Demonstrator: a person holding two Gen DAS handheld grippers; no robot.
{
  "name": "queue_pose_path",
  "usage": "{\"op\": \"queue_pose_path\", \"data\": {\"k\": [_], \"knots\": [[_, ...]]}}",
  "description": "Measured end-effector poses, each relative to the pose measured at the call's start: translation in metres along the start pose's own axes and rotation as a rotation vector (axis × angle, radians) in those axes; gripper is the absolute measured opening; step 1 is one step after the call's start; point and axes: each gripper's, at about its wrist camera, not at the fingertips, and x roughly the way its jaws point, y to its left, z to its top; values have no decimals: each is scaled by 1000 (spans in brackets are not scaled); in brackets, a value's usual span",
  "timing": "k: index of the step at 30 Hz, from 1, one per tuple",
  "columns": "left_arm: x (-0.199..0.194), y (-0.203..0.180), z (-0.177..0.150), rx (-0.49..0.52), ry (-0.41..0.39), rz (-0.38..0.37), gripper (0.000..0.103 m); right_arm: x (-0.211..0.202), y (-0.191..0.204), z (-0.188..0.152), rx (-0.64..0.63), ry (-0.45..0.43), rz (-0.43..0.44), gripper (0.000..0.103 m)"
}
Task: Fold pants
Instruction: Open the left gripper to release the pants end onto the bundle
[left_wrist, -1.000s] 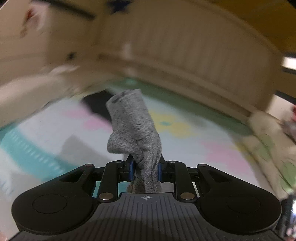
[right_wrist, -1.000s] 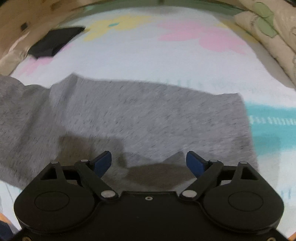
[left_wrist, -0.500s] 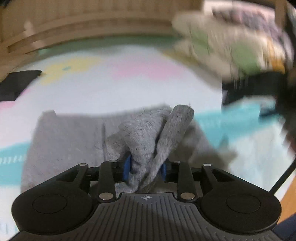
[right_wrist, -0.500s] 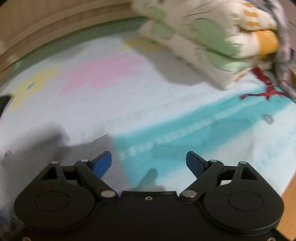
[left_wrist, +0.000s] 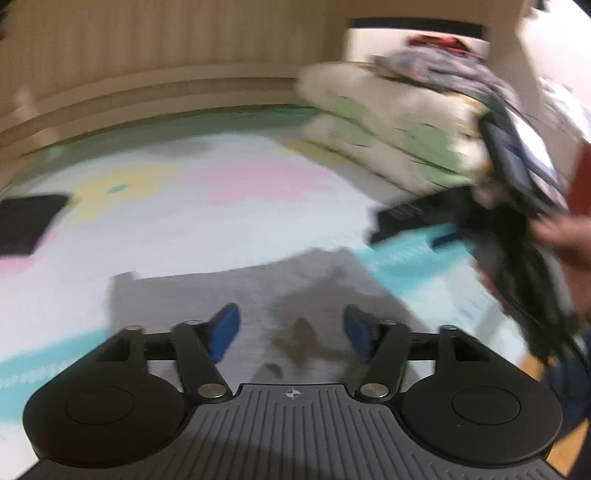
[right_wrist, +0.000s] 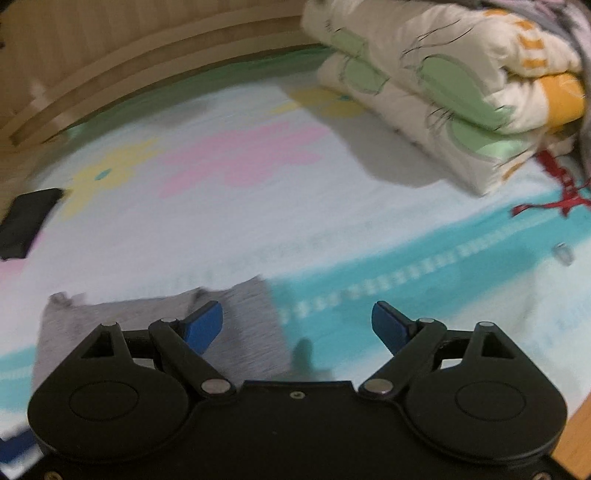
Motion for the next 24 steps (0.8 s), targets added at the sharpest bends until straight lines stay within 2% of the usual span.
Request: {"op": "queue_pose_path", "data": {"k": [2, 4, 5, 7, 9, 10, 12, 14, 16, 18, 20, 24], "knots": [[11, 21, 2, -63, 29, 39, 63, 5, 6, -4, -3, 30, 46, 89], [29, 42, 1, -130, 99, 88, 63, 12, 12, -9, -12, 64, 79, 89], [40, 51, -1, -168, 139, 95, 63, 15, 15, -12, -20, 78, 87, 89], [57, 60, -10, -229, 202, 59, 62, 22, 20, -17, -35, 102, 90, 89], [73, 54, -21, -215, 251, 13, 62, 30, 23, -22, -38, 128, 87, 89], [80, 42, -26, -149, 259, 22, 62, 34, 23, -25, -35, 146, 86, 89], [84, 22, -30, -18, 235, 62, 62, 40, 25, -28, -28, 179, 83, 89], [86, 18, -28, 8, 217, 54, 62, 48, 25, -31, -24, 211, 76, 89], [90, 31, -20, -93, 235, -18, 62, 52, 24, -33, -21, 225, 71, 90], [89, 46, -16, -190, 235, -35, 61, 52, 25, -33, -11, 224, 72, 93], [87, 61, -12, -274, 213, -16, 62, 52, 24, -33, -4, 221, 82, 94], [74, 87, -8, -389, 158, 85, 63, 54, 22, -35, 9, 220, 102, 95]]}}
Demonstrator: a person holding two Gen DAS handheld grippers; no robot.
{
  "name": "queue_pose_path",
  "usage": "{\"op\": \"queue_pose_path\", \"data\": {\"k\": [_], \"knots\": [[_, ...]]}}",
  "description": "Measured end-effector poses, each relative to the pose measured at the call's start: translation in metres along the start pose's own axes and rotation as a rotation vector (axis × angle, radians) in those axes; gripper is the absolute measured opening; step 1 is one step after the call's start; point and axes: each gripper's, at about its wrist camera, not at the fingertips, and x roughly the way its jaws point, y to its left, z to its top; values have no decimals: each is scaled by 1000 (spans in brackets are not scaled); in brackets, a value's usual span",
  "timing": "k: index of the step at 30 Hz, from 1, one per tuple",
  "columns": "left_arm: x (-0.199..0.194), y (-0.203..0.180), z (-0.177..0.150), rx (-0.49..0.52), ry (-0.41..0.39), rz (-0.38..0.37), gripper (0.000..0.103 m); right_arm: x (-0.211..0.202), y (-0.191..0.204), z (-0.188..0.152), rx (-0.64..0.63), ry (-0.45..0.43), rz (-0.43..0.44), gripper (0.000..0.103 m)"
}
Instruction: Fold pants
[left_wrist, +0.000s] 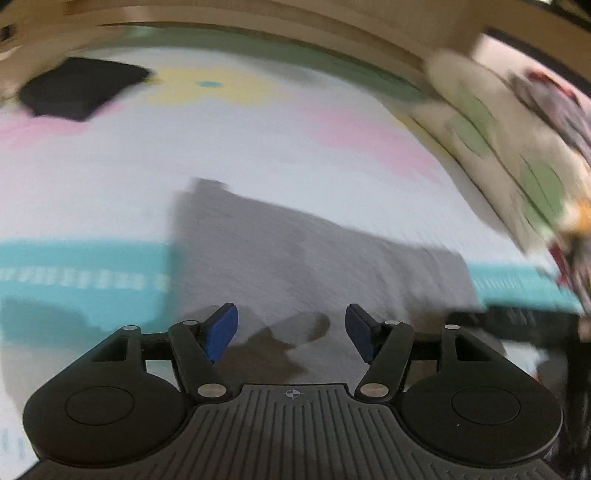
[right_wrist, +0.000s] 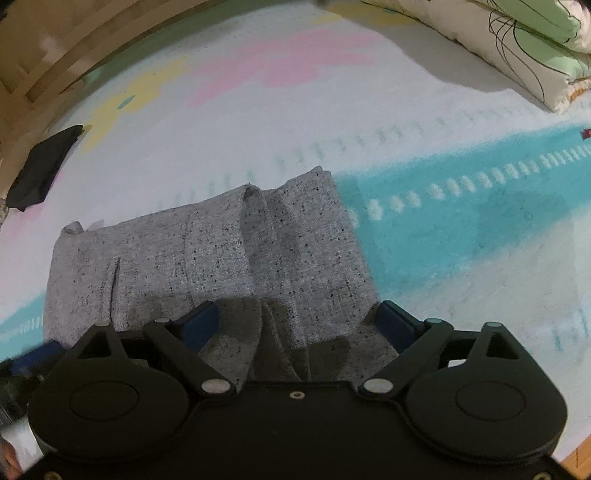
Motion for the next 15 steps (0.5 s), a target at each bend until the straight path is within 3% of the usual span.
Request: {"op": "queue_pose_path", "data": {"k": [5, 15], "knots": [[0, 25, 3, -110, 25, 34, 63, -3, -1, -1, -10, -16, 44, 95], [1, 31, -10, -54, 95, 32, 63, -4, 3, -11, -101, -29, 90, 97]]}}
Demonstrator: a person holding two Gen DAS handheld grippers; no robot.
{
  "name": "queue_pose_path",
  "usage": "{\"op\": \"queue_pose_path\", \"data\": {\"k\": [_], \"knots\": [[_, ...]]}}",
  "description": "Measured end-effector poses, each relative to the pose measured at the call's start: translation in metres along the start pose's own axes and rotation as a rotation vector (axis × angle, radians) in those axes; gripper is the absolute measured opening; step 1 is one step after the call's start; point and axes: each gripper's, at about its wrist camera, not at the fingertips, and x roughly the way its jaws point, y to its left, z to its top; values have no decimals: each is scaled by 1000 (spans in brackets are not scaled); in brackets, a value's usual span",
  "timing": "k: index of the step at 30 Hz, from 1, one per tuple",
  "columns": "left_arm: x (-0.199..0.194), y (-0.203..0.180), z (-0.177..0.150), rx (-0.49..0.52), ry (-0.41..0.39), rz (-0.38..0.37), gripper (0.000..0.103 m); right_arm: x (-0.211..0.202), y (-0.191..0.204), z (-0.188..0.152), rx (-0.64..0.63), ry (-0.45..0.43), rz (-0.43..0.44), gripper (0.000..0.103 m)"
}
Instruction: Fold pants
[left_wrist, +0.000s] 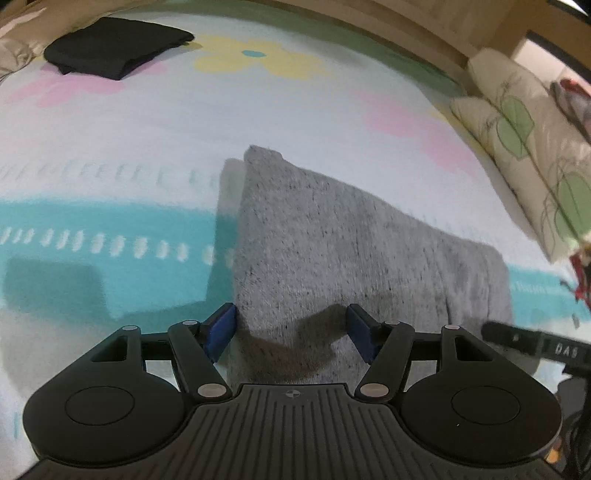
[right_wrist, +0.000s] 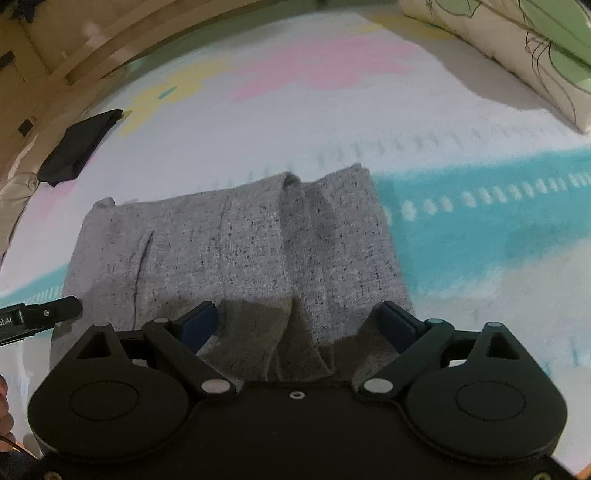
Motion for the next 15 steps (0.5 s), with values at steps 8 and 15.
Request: {"op": "queue_pose_path", "data": {"k": [8, 15], "knots": [[3, 2, 1, -10, 17, -13, 63, 13, 3, 9, 59, -26, 96, 100], [0, 7, 0, -24, 23, -15, 63, 17, 8, 18, 62, -14, 151, 58]]}}
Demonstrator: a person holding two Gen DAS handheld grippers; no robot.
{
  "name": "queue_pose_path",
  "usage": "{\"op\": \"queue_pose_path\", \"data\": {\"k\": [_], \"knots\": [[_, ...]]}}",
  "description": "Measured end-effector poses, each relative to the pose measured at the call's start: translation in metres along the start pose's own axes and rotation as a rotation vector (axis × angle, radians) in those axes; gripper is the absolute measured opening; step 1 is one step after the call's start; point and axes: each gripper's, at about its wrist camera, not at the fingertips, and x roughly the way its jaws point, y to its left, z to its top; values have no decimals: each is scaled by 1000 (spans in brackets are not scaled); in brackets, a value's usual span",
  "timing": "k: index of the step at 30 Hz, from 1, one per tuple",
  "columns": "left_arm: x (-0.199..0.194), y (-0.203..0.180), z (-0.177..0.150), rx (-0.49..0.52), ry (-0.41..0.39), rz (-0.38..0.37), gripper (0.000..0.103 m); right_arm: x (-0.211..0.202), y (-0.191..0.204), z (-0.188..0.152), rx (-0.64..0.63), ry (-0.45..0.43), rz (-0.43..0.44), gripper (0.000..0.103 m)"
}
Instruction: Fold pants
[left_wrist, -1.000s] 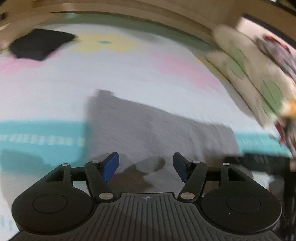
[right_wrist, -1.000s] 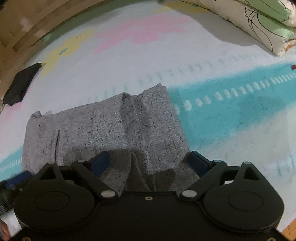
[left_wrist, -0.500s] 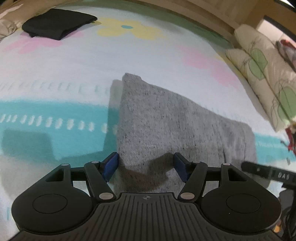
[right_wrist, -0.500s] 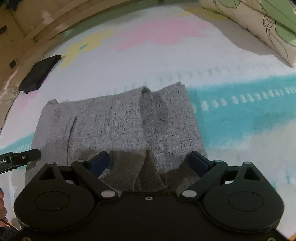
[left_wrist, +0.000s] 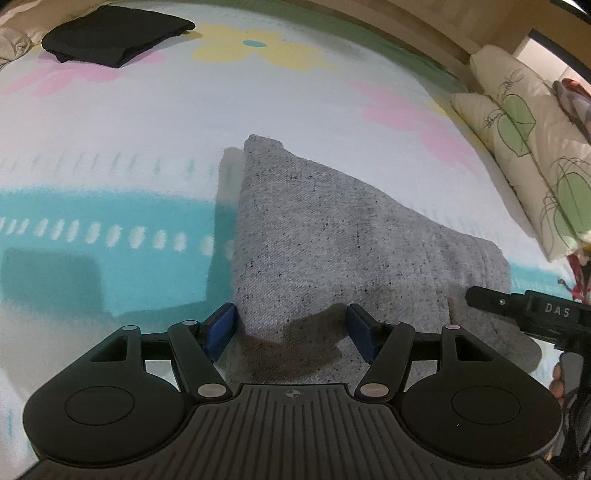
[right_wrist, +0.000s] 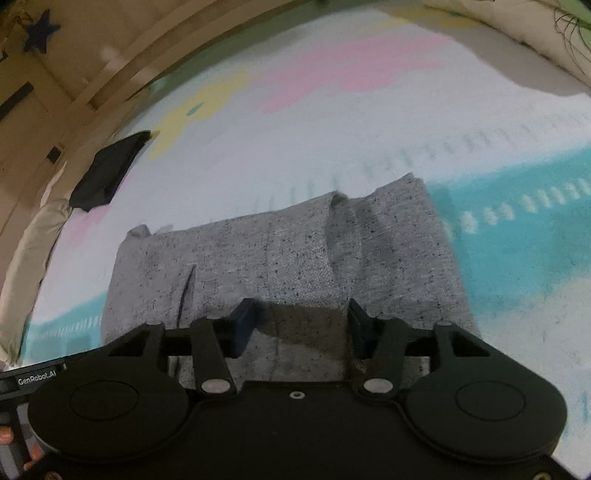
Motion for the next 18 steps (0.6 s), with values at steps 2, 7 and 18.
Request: {"op": "queue_pose_path", "data": {"k": [2, 7, 18], "knots": [[-1, 1, 0, 1, -1, 3, 63, 0, 0, 1, 21, 6, 11, 54], [-3, 6, -2, -9, 1, 5, 63, 2, -1, 3, 59, 21, 21, 56], [4, 11, 1, -47, 40, -18, 68, 1, -2, 0, 136, -7, 84, 35]]}}
